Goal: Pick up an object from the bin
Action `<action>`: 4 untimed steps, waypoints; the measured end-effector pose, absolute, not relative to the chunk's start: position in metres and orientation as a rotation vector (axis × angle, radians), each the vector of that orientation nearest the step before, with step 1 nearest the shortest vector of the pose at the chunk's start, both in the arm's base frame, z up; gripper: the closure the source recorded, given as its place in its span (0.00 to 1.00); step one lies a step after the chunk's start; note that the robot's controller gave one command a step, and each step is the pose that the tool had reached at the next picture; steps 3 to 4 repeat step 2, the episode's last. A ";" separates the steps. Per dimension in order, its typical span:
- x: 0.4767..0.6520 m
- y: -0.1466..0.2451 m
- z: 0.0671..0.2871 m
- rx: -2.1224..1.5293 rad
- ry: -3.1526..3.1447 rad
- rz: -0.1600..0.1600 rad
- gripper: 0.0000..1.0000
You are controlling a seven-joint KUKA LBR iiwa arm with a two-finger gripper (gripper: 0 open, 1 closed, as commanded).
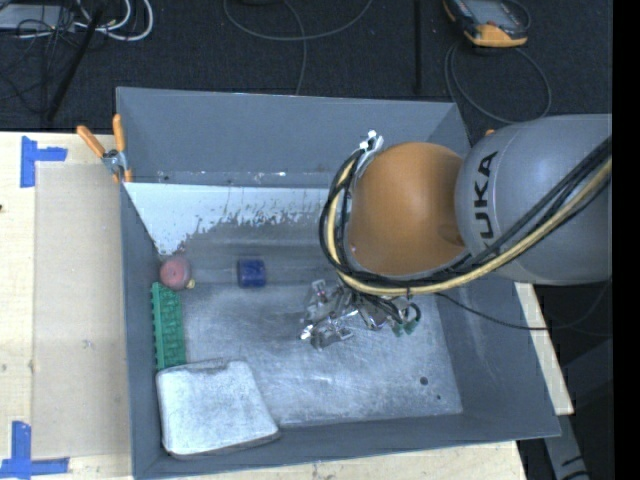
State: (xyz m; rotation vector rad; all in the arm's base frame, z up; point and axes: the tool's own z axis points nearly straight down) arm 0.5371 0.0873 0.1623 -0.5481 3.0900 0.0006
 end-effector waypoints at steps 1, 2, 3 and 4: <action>0.538 0.087 0.165 -0.542 3.094 0.001 1.00; 0.538 0.087 0.173 -0.535 3.095 0.001 1.00; 0.538 0.087 0.173 -0.535 3.095 0.001 1.00; 0.538 0.087 0.173 -0.535 3.095 0.001 1.00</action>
Offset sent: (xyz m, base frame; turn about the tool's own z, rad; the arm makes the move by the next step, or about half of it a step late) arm 0.0002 -0.0001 0.0035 0.0000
